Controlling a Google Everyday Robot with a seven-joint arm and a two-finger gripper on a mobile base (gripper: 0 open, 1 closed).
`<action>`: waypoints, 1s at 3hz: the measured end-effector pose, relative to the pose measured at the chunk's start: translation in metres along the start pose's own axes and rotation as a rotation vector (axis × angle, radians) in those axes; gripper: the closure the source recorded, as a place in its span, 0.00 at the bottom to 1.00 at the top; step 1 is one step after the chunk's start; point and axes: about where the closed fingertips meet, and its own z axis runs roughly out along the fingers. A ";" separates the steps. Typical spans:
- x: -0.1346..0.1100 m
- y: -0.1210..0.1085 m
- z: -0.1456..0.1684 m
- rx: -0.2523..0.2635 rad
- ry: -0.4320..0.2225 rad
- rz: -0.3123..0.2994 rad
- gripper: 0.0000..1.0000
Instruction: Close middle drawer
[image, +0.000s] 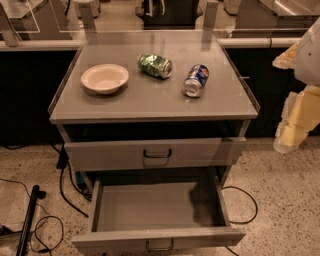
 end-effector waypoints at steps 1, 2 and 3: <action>0.000 0.000 -0.001 0.004 0.000 0.001 0.00; 0.004 0.005 0.007 -0.003 -0.037 0.025 0.00; 0.006 0.026 0.033 -0.039 -0.097 0.045 0.18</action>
Offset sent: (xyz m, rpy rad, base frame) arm -0.0075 -0.0063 -0.0290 0.1120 0.0155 -0.0319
